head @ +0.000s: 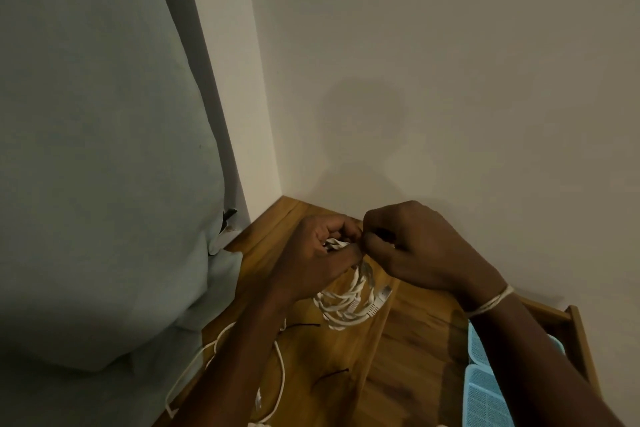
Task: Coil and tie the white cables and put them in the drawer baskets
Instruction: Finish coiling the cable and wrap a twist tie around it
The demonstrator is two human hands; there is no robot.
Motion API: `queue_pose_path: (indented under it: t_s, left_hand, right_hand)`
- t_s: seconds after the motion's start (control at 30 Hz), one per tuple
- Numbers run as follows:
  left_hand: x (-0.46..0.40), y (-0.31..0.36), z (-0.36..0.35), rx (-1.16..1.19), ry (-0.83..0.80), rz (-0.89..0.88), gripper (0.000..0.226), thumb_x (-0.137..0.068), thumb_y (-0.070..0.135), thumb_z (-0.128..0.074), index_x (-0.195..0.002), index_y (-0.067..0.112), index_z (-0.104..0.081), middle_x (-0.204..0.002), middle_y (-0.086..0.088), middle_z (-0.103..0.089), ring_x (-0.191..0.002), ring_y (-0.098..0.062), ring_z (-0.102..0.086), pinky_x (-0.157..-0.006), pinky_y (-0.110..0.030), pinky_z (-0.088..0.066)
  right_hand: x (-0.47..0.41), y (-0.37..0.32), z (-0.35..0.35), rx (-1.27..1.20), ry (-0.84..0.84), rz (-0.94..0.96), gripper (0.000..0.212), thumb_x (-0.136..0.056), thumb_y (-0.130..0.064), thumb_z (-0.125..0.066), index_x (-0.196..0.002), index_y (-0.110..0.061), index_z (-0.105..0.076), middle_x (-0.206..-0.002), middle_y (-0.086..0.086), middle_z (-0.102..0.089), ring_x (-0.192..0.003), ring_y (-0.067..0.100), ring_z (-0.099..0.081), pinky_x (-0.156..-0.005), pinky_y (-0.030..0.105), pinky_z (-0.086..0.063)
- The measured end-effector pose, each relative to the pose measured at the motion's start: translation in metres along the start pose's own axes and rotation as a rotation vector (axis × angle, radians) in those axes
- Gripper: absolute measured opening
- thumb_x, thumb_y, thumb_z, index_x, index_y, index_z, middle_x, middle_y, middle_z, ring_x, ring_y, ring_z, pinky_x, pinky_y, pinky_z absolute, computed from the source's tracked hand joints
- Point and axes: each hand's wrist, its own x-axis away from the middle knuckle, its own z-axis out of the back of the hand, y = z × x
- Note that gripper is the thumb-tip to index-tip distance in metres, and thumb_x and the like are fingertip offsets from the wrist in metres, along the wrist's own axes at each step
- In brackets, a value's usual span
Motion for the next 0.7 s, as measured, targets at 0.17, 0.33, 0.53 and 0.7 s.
queue_pose_path:
  t_s: [0.17,0.33,0.53,0.7]
  left_hand:
    - [0.002,0.003,0.007,-0.004,-0.007,-0.016,0.014,-0.085,-0.004,-0.067,-0.077,0.008,-0.066,-0.067,0.008,-0.063,-0.059,-0.001,-0.059,-0.057,-0.013,-0.047]
    - [0.016,-0.004,0.008,0.12,-0.039,0.036,0.009,-0.082,0.004,-0.063,-0.074,0.007,-0.062,-0.064,0.006,-0.061,-0.058,-0.004,-0.057,-0.055,-0.017,-0.045]
    - [0.019,-0.002,0.005,0.166,0.004,0.101,0.014,-0.083,0.0,-0.058,-0.073,0.009,-0.061,-0.062,0.005,-0.058,-0.057,-0.007,-0.055,-0.053,-0.021,-0.046]
    - [0.018,0.001,0.001,0.181,0.037,0.085,0.018,-0.084,0.002,-0.058,-0.07,0.013,-0.06,-0.061,0.005,-0.056,-0.056,-0.007,-0.053,-0.053,-0.021,-0.044]
  right_hand:
    - [-0.002,-0.002,0.004,-0.181,0.007,0.042,0.027,-0.093,-0.023,-0.049,-0.069,-0.012,-0.055,-0.057,0.002,-0.049,-0.049,0.019,-0.045,-0.05,0.034,-0.038]
    - [-0.004,0.003,0.006,-0.264,-0.064,0.111,0.021,-0.091,-0.013,-0.058,-0.071,-0.009,-0.061,-0.059,-0.001,-0.053,-0.049,0.014,-0.046,-0.051,0.016,-0.034]
    - [-0.004,0.009,0.001,-0.346,-0.058,0.08,0.018,-0.091,-0.008,-0.065,-0.073,-0.01,-0.065,-0.06,-0.002,-0.058,-0.048,0.012,-0.049,-0.051,0.018,-0.038]
    - [-0.006,0.011,0.01,-0.355,-0.076,0.121,0.019,-0.093,-0.02,-0.068,-0.077,-0.013,-0.067,-0.061,0.0,-0.061,-0.05,0.017,-0.053,-0.048,0.025,-0.042]
